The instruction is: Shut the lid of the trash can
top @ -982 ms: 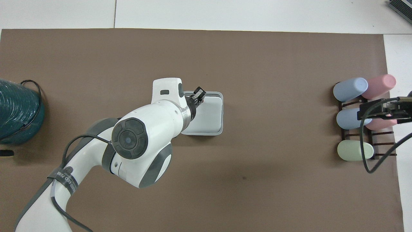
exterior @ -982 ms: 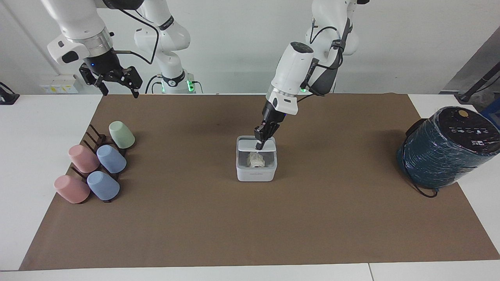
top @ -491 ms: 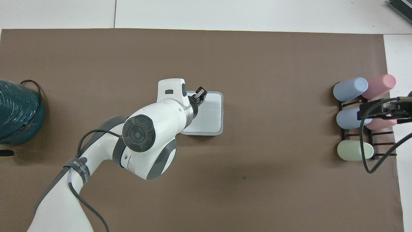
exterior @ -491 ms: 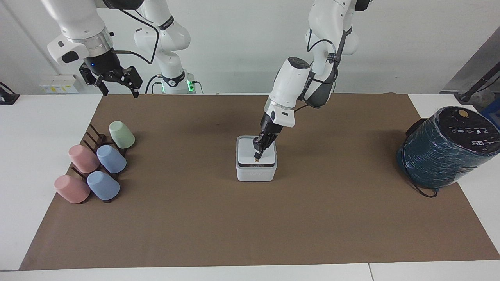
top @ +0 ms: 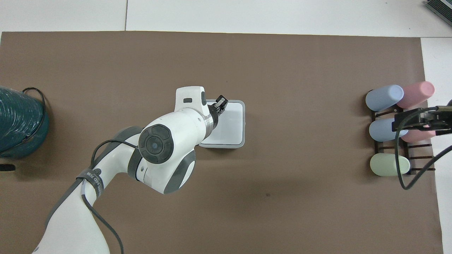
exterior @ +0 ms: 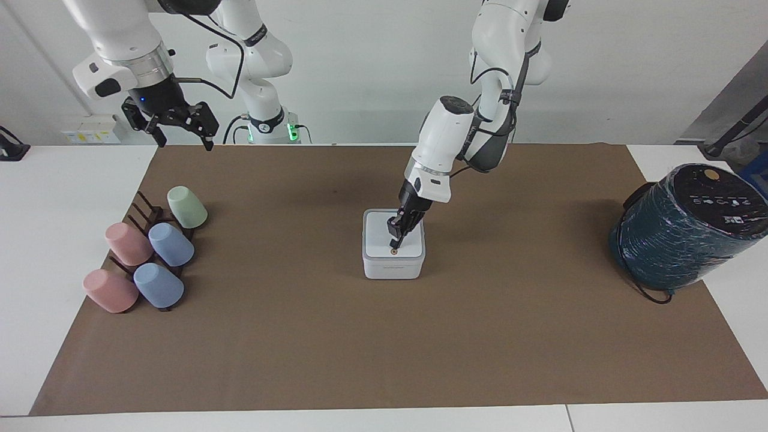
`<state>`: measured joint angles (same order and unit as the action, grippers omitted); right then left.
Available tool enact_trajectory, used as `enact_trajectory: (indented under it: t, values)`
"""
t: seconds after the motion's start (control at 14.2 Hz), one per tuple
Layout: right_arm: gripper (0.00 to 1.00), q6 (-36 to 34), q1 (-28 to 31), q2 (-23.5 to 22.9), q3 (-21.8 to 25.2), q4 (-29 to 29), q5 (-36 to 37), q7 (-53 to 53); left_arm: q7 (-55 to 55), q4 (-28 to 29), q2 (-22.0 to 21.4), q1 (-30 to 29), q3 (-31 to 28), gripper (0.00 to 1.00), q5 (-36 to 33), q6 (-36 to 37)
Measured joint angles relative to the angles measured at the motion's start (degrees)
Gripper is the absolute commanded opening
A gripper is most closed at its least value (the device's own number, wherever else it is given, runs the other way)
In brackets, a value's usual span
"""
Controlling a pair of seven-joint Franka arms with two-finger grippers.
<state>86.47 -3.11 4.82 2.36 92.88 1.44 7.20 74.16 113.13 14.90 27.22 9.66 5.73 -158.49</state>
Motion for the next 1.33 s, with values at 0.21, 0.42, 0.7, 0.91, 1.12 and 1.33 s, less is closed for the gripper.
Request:
enact_trajectory:
  t: [0.21,0.42,0.7,0.91,1.12,1.33]
  values:
    - [1.00,0.00,0.00,0.00,0.00,0.00,0.00,0.00,-0.04,-0.01,0.24,0.01,0.01,0.00,0.00,-0.37]
    - [1.00,0.00,0.00,0.00,0.00,0.00,0.00,0.00,-0.75,-0.03,0.25,0.01,0.01,0.00,0.00,-0.38]
    - [1.00,0.00,0.00,0.00,0.00,0.00,0.00,0.00,-1.70,-2.86,0.61,-0.10,-0.22,0.00,-0.08,4.86]
    - [1.00,0.00,0.00,0.00,0.00,0.00,0.00,0.00,-4.31,-10.25,0.91,-2.08,-0.51,0.00,-0.16,17.16]
    - [1.00,0.00,0.00,0.00,0.00,0.00,0.00,0.00,-10.17,-16.81,0.46,-5.81,-0.63,0.00,-0.20,29.74]
    - [1.00,0.00,0.00,0.00,0.00,0.00,0.00,0.00,-19.27,-22.79,-0.27,-10.07,-0.80,0.00,-0.28,43.45]
